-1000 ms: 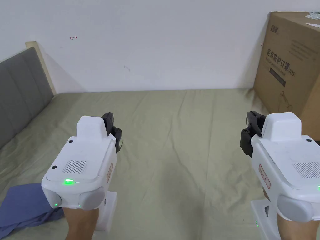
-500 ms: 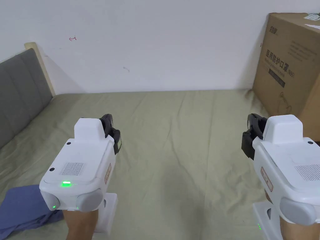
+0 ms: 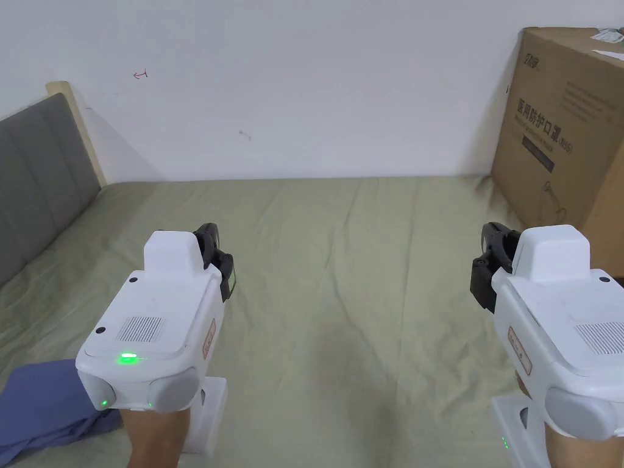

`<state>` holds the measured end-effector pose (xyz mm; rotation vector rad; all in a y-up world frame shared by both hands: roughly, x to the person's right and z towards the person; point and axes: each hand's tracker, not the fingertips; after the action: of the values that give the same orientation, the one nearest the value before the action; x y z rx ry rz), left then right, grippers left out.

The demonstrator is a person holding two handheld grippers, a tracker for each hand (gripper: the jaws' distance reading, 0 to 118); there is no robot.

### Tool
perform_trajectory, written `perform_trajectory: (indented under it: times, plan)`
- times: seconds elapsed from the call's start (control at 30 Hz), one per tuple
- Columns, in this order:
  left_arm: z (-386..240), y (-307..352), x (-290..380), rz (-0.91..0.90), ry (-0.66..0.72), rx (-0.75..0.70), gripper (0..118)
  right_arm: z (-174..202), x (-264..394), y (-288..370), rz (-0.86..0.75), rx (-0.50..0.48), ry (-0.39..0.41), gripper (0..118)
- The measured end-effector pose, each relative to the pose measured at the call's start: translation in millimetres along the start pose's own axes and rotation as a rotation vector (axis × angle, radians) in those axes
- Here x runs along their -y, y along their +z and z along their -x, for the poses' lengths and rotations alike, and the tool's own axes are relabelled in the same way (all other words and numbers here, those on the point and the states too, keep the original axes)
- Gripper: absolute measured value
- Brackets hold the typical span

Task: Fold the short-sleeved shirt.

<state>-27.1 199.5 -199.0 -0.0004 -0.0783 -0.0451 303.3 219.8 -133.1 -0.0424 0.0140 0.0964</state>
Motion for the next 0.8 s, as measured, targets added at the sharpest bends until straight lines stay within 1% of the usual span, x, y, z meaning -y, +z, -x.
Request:
perform_trajectory:
  times: [0.33,0.37,0.4,0.43,0.47,0.5,0.53,0.57,0.6,0.63,0.8]
  plan:
    - [0.5,0.8,0.0,-0.001,-0.005,-0.002,0,-0.2,0.1,0.9,0.000,0.008,-0.001,0]
    - [0.5,1.2,0.2,-0.004,-0.005,-0.004,2,-0.1,0.0,1.0,0.000,0.011,-0.001,0]
    - [0.6,1.8,0.5,-0.009,-0.007,-0.007,8,-0.3,0.0,1.0,0.002,0.010,-0.001,2]
    - [0.5,2.1,0.4,-0.010,-0.010,-0.011,19,-0.4,0.4,1.3,0.002,0.004,-0.009,7]
    - [0.4,2.3,0.2,-0.009,-0.016,-0.012,47,-0.6,0.5,1.5,0.004,0.007,-0.016,30]
    - [0.1,2.4,0.1,-0.006,-0.023,-0.020,71,-0.8,0.5,1.7,0.004,0.011,-0.021,58]
    - [-0.2,2.3,0.3,-0.003,-0.030,-0.025,90,-1.1,0.4,1.6,0.008,0.011,-0.028,84]
    - [-0.3,2.1,0.6,-0.001,-0.033,-0.029,112,-1.7,0.5,1.0,0.014,0.017,-0.031,108]
    - [-0.5,2.1,1.0,-0.003,-0.033,-0.037,118,-2.0,1.0,0.9,0.014,0.024,-0.037,115]
    - [-0.3,1.9,1.4,-0.003,-0.033,-0.040,118,-2.3,2.0,2.2,0.004,0.030,-0.041,116]
    - [-0.6,4.4,2.3,-0.012,-0.028,-0.041,118,-2.6,1.7,5.3,0.002,0.041,-0.037,117]
